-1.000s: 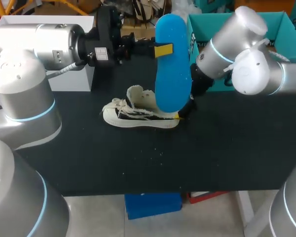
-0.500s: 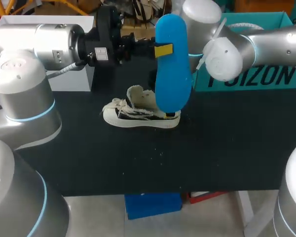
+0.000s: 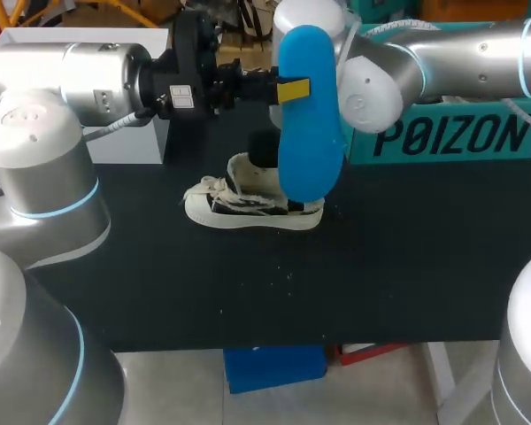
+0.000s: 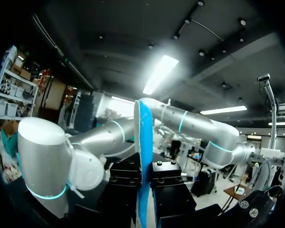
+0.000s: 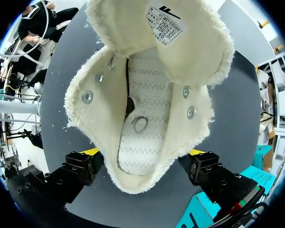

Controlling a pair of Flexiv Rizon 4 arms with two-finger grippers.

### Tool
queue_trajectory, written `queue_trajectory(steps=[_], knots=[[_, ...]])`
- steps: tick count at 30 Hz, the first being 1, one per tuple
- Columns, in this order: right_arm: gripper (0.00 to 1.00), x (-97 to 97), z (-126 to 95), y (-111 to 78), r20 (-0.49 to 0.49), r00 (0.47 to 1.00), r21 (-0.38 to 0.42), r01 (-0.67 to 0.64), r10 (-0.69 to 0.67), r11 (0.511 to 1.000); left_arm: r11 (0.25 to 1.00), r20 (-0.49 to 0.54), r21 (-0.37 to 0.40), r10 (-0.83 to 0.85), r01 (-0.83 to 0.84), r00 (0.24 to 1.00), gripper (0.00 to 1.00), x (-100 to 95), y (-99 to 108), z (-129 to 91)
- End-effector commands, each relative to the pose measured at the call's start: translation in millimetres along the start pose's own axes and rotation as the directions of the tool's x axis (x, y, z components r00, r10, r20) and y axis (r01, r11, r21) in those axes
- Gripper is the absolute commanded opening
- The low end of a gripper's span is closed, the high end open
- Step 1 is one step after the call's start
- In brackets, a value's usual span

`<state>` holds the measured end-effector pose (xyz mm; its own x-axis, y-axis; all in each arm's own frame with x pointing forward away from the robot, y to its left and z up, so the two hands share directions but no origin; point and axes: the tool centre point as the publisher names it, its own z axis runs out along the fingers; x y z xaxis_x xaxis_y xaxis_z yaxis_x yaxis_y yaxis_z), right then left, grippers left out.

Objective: Take the shoe out of the shoebox, open the shoe tongue, remove and reinsert the insole, then place the shoe into the shoebox

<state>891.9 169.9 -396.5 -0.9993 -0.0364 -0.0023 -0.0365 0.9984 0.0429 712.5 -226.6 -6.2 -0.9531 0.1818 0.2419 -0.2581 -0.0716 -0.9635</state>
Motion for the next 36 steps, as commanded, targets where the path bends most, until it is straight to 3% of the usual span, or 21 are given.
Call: queue_trajectory(steps=[1, 7, 13, 16, 20, 25, 36], knots=[[1.00, 0.6, 5, -5.2, 0.006, 1.000, -0.121, -0.011, 0.011, 0.993, 1.000, 0.005, 0.000, 0.001, -0.001, 1.000, 0.00, 0.4, 1, 1], [1.00, 1.4, -1, -5.2, 0.052, 0.998, -0.393, -0.016, 0.039, 0.919, 1.000, 0.005, 0.000, 0.001, -0.001, 1.000, 0.00, 0.4, 1, 1], [1.00, 1.3, -1, -4.4, 0.067, 0.996, -0.519, -0.020, 0.064, 0.854, 1.000, 0.005, 0.000, 0.001, -0.001, 1.000, 0.00, 0.4, 1, 1], [1.00, 1.4, 0, -4.0, 0.067, 0.995, -0.548, -0.024, 0.072, 0.836, 1.000, 0.005, 0.000, 0.001, -0.001, 1.000, 0.00, 0.4, 1, 1], [1.00, 1.3, 0, -2.4, 0.071, 0.994, -0.646, -0.021, 0.087, 0.763, 1.000, 0.005, 0.000, 0.001, -0.001, 1.000, 0.00, 0.4, 1, 1], [1.00, 1.2, 1, -0.6, 0.085, 0.993, -0.708, -0.001, 0.087, 0.706, 1.000, 0.005, 0.000, 0.001, -0.001, 1.000, 0.00, 0.4, 1, 1], [1.00, 4.8, 13, -3.1, 0.077, 0.993, -0.763, -0.001, 0.092, 0.647, 1.000, 0.005, 0.000, 0.001, -0.001, 1.000, 0.00, 0.4, 1, 1]])
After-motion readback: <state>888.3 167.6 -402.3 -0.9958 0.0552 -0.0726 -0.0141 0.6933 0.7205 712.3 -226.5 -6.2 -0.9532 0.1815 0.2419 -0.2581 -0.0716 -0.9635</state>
